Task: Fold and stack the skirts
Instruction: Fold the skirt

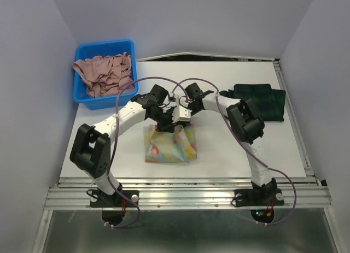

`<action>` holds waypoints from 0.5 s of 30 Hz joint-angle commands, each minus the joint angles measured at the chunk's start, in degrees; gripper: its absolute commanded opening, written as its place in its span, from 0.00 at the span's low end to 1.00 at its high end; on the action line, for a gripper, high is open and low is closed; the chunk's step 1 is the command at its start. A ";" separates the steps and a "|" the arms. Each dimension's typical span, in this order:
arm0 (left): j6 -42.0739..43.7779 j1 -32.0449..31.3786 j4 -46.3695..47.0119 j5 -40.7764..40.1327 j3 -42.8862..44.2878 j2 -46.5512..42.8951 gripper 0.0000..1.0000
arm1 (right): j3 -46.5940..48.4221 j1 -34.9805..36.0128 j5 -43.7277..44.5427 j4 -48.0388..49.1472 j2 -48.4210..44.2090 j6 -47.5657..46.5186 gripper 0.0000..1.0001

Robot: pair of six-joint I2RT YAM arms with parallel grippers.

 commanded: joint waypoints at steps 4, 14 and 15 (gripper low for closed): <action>-1.90 2.36 10.26 -4.25 0.52 5.17 0.00 | -2.87 0.40 5.60 -2.31 1.19 -3.83 0.23; -2.78 2.72 18.44 -8.03 -5.01 6.85 0.12 | -1.20 0.40 7.88 -2.75 1.72 -3.83 0.37; -3.22 2.72 18.45 -8.03 -5.11 6.33 0.20 | -0.76 0.40 8.32 -2.75 1.81 -3.57 0.41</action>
